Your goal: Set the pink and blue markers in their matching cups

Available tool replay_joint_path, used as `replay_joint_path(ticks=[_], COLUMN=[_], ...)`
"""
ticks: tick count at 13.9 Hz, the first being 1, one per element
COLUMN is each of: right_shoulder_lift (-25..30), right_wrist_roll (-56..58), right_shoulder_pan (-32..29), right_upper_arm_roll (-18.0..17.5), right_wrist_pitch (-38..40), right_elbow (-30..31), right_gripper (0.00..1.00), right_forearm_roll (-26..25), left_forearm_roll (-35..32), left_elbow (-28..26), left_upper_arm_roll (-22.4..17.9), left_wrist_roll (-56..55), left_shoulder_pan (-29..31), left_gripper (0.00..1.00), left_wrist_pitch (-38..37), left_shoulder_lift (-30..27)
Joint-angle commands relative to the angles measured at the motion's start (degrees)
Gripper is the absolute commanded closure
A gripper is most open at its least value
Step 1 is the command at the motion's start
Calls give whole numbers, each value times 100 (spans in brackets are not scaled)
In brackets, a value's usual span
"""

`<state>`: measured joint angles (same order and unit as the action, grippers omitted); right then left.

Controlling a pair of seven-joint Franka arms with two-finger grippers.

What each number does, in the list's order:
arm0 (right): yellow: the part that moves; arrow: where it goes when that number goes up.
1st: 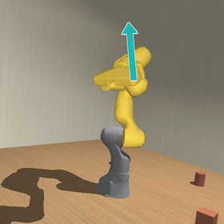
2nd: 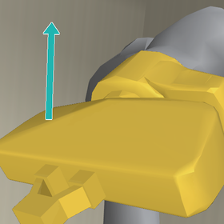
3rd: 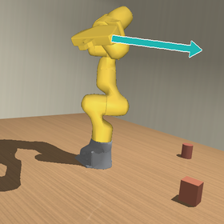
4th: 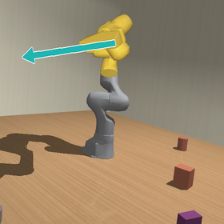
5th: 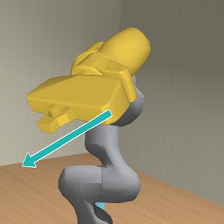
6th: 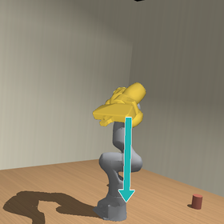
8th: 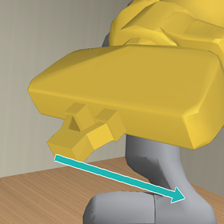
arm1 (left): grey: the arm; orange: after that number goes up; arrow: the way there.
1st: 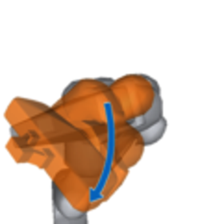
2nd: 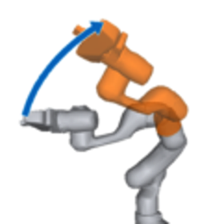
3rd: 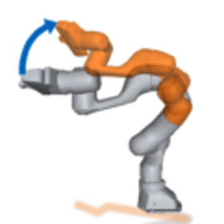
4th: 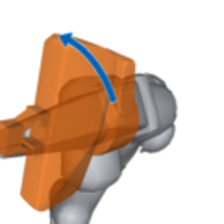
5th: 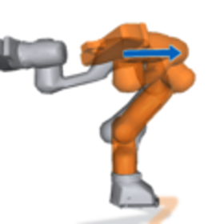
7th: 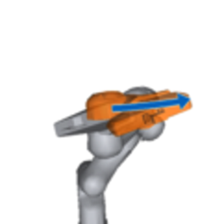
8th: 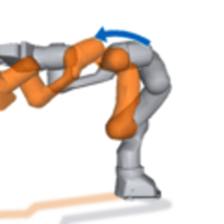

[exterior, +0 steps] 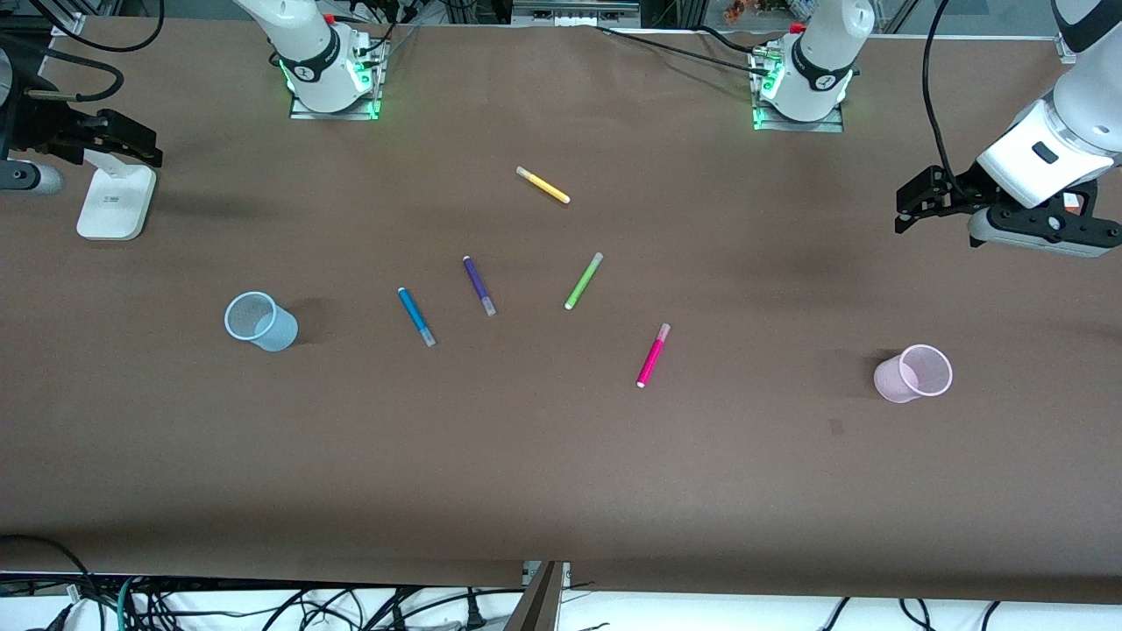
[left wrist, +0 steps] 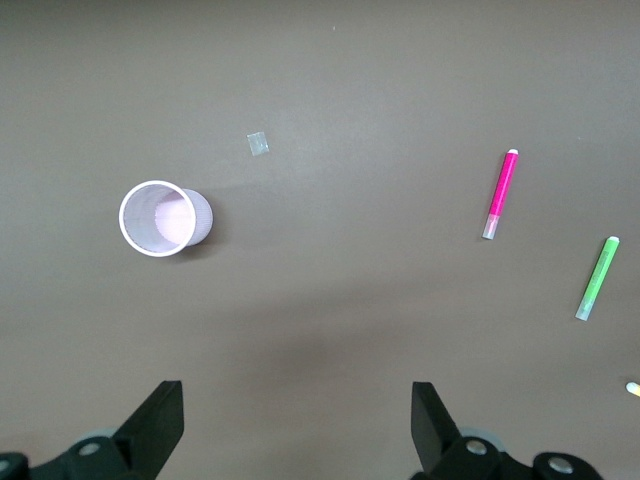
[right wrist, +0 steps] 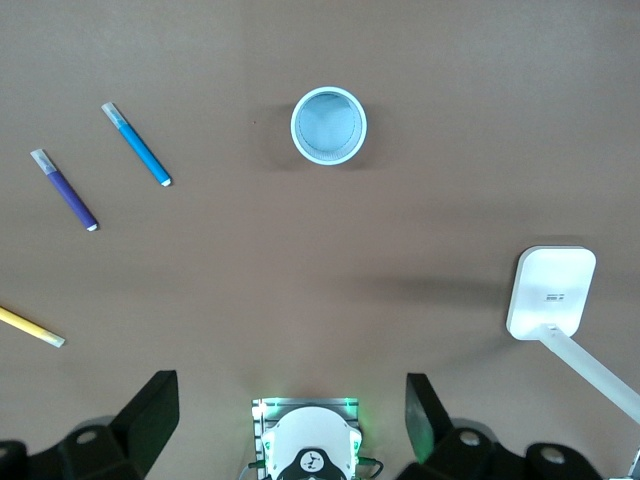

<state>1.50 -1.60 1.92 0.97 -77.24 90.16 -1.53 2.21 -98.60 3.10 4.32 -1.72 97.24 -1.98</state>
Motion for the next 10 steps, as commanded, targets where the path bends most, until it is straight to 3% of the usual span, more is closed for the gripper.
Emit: replay_joint_path(ticks=[1, 7, 10], right_shoulder_lift=[-53, -106, -482], right_wrist_roll=[28, -50, 9], right_shoulder_pan=[-69, -69, 1], right_upper_arm_roll=[-45, -36, -88], right_wrist_pitch=[69, 34, -132], right_elbow=[-148, -148, -148], right_gripper=[0, 0, 0], right_forearm_roll=[30, 66, 66], left_forearm_roll=[95, 78, 139], left_elbow=[61, 61, 43], left_upper_arm_roll=[24, 7, 7], left_wrist_roll=[140, 192, 227], left_shoulder_pan=[31, 31, 31], left_gripper=[0, 0, 0], left_wrist_pitch=[-178, -188, -100], left_shoulder_lift=[-74, -83, -22])
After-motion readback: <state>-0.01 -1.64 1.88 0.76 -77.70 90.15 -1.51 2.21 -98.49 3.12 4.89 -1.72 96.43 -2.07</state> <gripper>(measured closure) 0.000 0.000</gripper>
